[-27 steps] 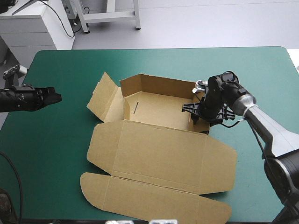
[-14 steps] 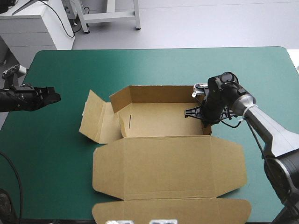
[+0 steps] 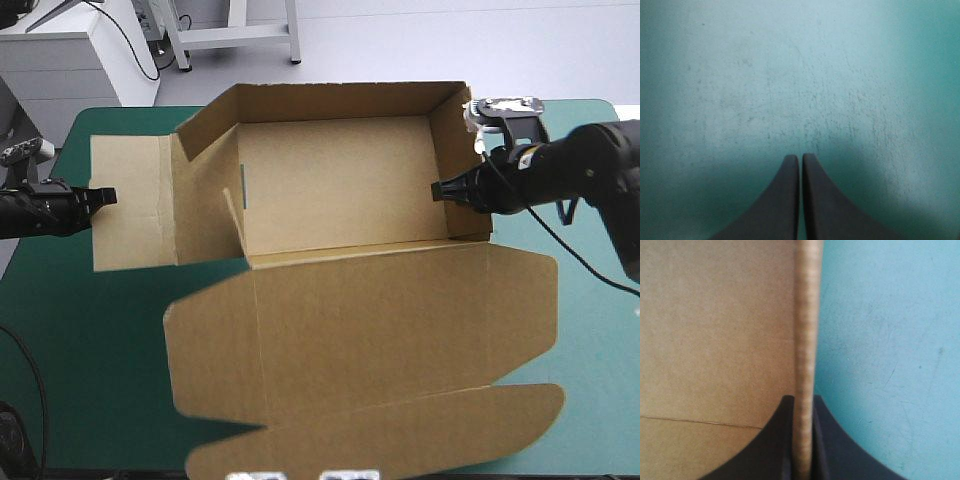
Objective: Fold the box
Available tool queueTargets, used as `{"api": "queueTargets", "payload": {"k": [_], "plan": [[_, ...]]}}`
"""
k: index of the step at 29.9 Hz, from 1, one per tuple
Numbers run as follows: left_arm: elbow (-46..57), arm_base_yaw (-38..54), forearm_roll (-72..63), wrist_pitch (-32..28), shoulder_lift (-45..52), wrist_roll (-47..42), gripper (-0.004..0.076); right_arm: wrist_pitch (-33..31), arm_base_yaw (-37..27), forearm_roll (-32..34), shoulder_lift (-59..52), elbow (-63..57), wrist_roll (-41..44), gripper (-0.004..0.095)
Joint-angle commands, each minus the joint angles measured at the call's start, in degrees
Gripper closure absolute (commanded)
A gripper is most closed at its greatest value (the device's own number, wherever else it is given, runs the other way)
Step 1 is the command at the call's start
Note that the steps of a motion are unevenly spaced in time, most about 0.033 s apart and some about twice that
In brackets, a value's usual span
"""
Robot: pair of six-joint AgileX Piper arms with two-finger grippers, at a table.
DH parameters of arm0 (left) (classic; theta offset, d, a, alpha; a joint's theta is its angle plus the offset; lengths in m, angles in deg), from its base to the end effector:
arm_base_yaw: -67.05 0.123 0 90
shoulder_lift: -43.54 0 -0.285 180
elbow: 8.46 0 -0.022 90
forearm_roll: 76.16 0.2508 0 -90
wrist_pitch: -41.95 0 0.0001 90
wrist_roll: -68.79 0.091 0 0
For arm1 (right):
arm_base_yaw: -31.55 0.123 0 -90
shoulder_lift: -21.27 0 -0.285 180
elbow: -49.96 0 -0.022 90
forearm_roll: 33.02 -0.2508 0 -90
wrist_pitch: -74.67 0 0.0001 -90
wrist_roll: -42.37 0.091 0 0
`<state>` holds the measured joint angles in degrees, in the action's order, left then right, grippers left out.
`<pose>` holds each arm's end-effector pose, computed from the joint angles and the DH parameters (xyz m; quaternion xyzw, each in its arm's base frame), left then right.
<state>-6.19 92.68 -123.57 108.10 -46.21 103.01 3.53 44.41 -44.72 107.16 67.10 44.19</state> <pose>0.2834 0.0680 0.3635 -0.0224 0.9033 -0.2531 0.3457 0.2528 0.0756 0.4507 -0.0920 0.9299 0.1446 0.3253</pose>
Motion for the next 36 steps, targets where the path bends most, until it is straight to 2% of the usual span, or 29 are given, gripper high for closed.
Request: {"api": "queueTargets", "payload": {"k": [1,7,10,18,23,30,36], "plan": [[-1.4,0.1,-4.4,-2.2,-0.5,0.2,0.0717,-0.5,-0.4,-1.2,-7.2,1.6,-1.8,0.0928],[-1.4,0.1,-5.4,-3.0,-5.4,0.3,0.0717,-0.5,-0.4,0.2,-11.8,1.6,-1.8,0.0928],[-1.4,0.1,-4.9,-4.4,-7.7,0.3,0.0717,-0.5,-0.4,1.8,-12.2,1.6,-1.3,0.0928],[-1.4,0.1,-5.6,-3.6,-11.6,0.8,0.0718,-0.5,-0.4,1.3,-12.2,1.6,-1.2,0.0928],[-1.4,-1.3,-11.4,-1.2,-12.2,2.7,0.0733,0.0,-0.4,1.1,-11.7,1.6,-1.2,0.0928],[-1.4,-9.9,-22.7,4.6,-12.2,6.7,0.0733,0.9,-0.4,1.6,-6.5,1.6,-1.8,0.0926],[-1.4,-15.3,-23.2,7.3,-10.6,7.8,0.0733,3.5,-0.4,7.0,-1.4,1.6,-0.2,0.0926]]}}
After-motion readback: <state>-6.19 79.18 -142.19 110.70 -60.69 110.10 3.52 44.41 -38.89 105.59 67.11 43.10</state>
